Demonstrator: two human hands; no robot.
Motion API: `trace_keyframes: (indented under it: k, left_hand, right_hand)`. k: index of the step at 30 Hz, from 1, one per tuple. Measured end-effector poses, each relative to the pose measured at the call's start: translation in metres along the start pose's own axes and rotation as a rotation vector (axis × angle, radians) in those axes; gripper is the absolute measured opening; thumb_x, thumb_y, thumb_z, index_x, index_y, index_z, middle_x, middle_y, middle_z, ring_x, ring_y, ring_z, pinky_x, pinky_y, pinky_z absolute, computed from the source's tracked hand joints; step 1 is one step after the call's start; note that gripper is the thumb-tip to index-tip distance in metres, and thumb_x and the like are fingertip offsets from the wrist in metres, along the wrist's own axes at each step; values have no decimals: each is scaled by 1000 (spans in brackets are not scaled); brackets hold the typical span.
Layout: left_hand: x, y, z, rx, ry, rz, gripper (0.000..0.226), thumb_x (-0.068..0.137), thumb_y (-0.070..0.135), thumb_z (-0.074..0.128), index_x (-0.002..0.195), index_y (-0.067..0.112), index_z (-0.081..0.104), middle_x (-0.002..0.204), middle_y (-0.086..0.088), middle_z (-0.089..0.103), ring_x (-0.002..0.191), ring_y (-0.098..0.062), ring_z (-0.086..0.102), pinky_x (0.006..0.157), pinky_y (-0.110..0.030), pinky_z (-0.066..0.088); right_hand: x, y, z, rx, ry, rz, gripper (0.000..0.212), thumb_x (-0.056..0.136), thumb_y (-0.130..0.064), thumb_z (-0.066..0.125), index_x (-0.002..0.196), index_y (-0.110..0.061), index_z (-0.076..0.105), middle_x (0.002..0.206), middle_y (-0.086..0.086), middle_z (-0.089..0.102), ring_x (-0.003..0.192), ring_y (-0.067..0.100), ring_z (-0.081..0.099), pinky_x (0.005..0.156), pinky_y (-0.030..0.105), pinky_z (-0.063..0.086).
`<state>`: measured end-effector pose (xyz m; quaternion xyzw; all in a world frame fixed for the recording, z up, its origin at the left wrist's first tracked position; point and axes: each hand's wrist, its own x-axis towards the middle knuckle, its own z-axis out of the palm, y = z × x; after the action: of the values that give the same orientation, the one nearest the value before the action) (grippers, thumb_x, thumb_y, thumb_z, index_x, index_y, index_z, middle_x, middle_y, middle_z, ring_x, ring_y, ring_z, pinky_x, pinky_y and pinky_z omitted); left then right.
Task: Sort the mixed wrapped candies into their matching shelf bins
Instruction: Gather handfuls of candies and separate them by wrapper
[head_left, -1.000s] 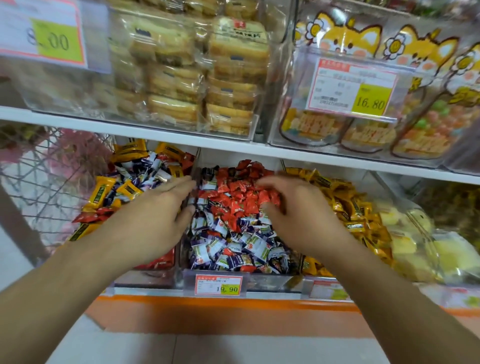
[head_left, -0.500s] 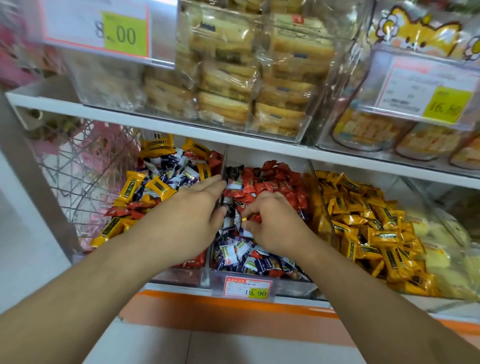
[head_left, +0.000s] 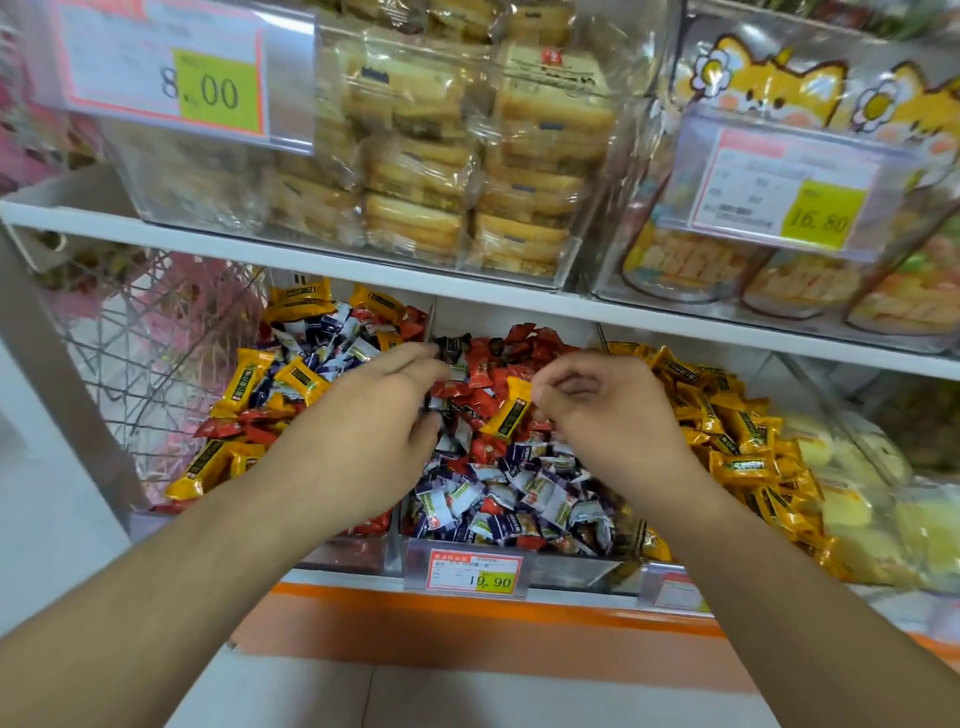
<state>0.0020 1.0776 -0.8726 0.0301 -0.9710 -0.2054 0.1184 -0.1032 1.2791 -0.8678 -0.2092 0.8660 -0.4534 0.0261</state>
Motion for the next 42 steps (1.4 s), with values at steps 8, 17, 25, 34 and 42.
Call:
trace_keyframes:
  k: [8,17,25,34,42]
  left_hand:
    - [-1,43,-1,-644,-40,-125,14,91,29,76,103,35,70,92,15,71,88,-5,71,81,-37,62]
    - [1,58,11,-693,-159,-156,14,87,38,76,99,32,73,89,5,73,89,-2,72,85,-24,54]
    - [2,22,4,-24,18,1,44,96,34,66,139,35,53,137,17,54,119,-3,52,101,-22,43]
    - [1,-6,8,69,-136,-27,68,100,40,59,159,33,26,167,16,12,150,-15,31,120,-29,29]
    - [1,-10,10,46,-169,-57,66,102,41,56,159,30,25,168,18,3,141,-15,44,118,-36,36]
  right_hand:
    - [-23,-18,-25,522,-79,178,4,99,-6,68,99,-2,69,91,12,78,84,26,79,80,36,63]
    - [-41,16,-50,-427,-59,-424,26,92,-27,79,117,-26,72,114,-15,66,110,7,59,97,33,53]
    - [-15,49,-102,-674,355,12,42,95,-36,69,131,-15,67,112,11,72,108,34,65,89,42,57]
    - [-14,20,-8,-476,-298,-360,41,101,-32,66,141,-36,58,143,-15,56,136,8,48,116,34,42]
    - [4,26,37,-743,-436,-383,36,92,-47,75,126,-39,71,129,-14,65,125,15,50,103,42,48]
